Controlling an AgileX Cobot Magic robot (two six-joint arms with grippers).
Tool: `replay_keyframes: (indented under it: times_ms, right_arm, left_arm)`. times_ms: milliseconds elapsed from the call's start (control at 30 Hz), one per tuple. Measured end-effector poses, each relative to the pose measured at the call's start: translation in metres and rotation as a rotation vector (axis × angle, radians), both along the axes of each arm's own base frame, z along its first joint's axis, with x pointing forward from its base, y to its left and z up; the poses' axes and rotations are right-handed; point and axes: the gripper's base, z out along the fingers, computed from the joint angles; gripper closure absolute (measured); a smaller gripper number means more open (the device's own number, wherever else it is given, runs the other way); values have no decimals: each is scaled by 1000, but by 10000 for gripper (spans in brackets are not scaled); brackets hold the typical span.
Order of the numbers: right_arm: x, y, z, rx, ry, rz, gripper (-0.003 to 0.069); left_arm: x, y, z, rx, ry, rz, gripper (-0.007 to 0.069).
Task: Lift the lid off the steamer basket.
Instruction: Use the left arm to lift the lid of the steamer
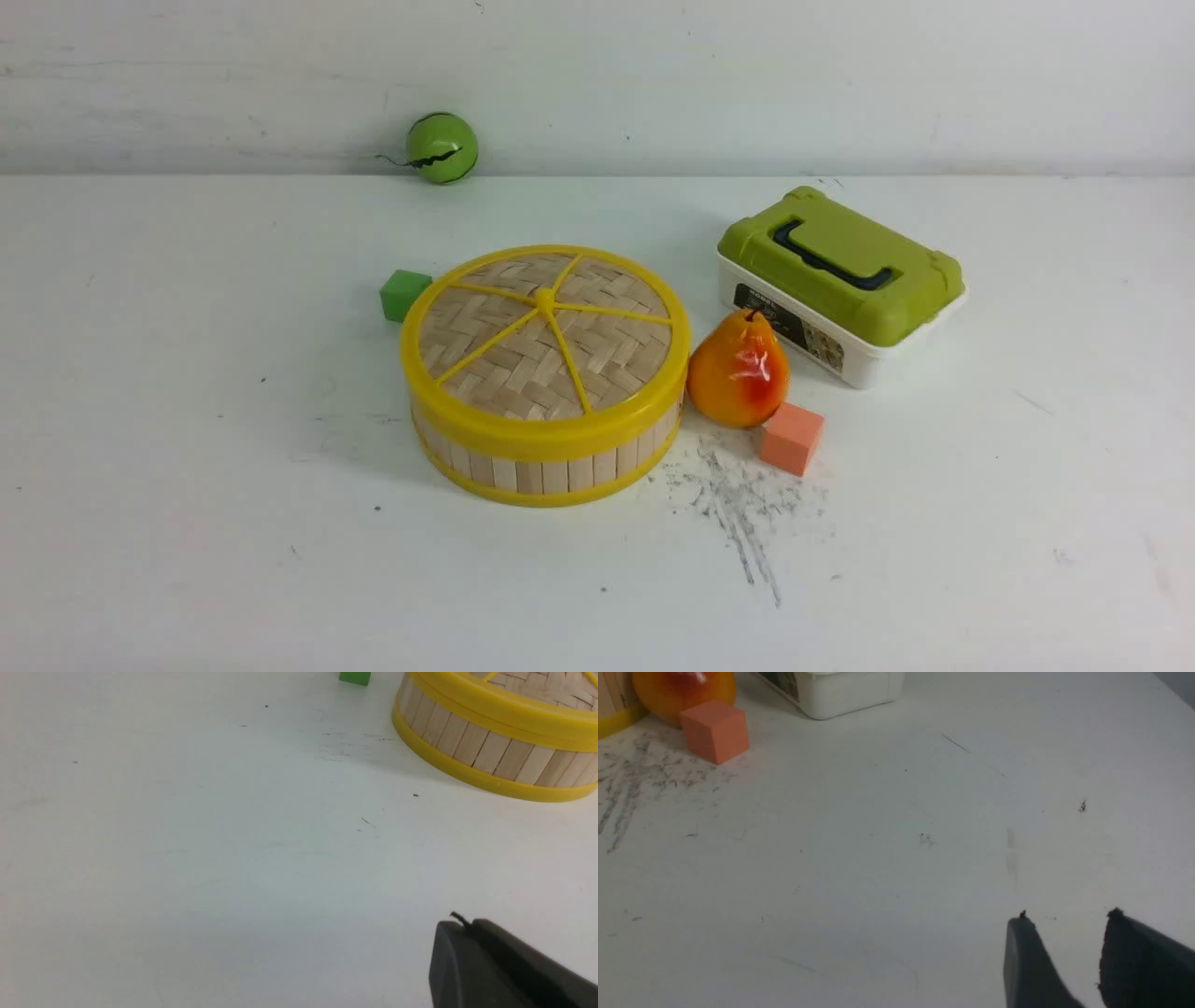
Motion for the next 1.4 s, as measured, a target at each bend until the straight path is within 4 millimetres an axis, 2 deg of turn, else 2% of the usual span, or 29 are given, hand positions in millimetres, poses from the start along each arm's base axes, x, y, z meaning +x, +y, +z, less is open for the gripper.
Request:
replay_keyframes:
  times_ms: [1067, 1200, 1367, 1400]
  right_arm:
    - [0, 0, 0, 0, 0, 0, 419]
    - [0, 0, 0, 0, 0, 0, 419]
    - [0, 0, 0, 0, 0, 0, 419]
    - [0, 0, 0, 0, 0, 0, 419]
  left_arm:
    - [0, 0, 0, 15, -7, 1, 597]
    - [1, 0, 5, 6, -54, -4, 594]
    - [4, -2, 20, -6, -225, -22, 594]
    - [4, -3, 27, -2, -303, -32, 594]
